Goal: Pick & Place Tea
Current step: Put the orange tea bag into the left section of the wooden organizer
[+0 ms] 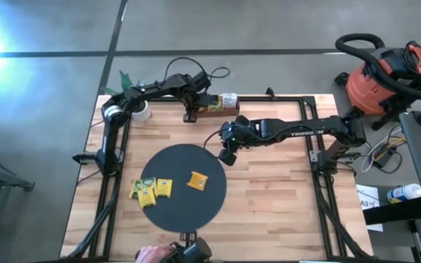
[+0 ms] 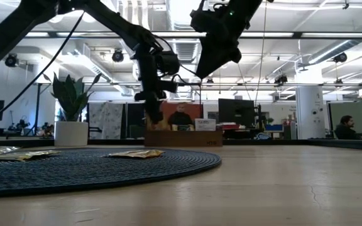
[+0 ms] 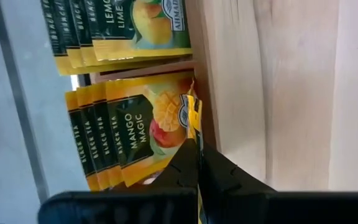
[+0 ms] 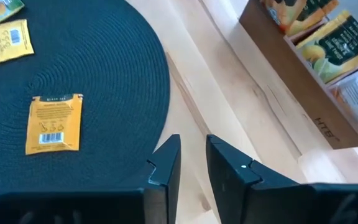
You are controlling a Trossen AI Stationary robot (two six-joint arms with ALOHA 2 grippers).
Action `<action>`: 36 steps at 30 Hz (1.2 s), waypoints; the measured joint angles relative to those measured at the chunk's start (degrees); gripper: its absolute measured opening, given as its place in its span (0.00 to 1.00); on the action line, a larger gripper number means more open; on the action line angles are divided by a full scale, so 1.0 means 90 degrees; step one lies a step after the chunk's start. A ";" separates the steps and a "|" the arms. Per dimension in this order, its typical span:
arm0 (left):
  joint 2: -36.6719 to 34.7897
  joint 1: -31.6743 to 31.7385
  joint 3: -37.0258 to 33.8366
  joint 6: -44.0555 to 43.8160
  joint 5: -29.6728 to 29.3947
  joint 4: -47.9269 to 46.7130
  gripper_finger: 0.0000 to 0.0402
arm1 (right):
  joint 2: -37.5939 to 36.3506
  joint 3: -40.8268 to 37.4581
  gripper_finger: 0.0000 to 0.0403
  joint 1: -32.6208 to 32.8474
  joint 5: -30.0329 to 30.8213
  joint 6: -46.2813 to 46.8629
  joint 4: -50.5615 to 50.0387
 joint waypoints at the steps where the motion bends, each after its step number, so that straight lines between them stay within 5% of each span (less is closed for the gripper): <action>1: 0.0016 0.0000 -0.0004 -0.0039 0.0009 -0.0011 0.00 | 0.0000 -0.0004 0.18 -0.0006 -0.0002 -0.0018 0.0001; 10: 0.0036 0.0011 -0.0017 -0.0185 -0.0007 0.0314 0.02 | 0.0000 -0.0006 0.20 -0.0052 -0.0002 -0.0093 0.0025; 17: 0.0038 0.0027 -0.0017 -0.0528 -0.0011 0.0431 0.17 | 0.0000 -0.0006 0.17 -0.0057 -0.0002 -0.0110 0.0058; 29: -0.0312 -0.0093 0.0112 -0.1232 -0.1101 0.0184 0.29 | 0.0000 -0.0006 0.19 -0.0054 -0.0003 -0.0110 0.0068; 32: -0.0662 -0.0128 0.0197 -0.1761 -0.0734 -0.0271 0.29 | -0.0006 -0.0006 0.18 -0.0049 -0.0004 -0.0111 0.0066; 36: -0.1377 -0.0231 0.0018 -0.2597 0.0811 -0.0536 0.29 | -0.0041 -0.0006 0.17 -0.0035 -0.0021 -0.0093 0.0015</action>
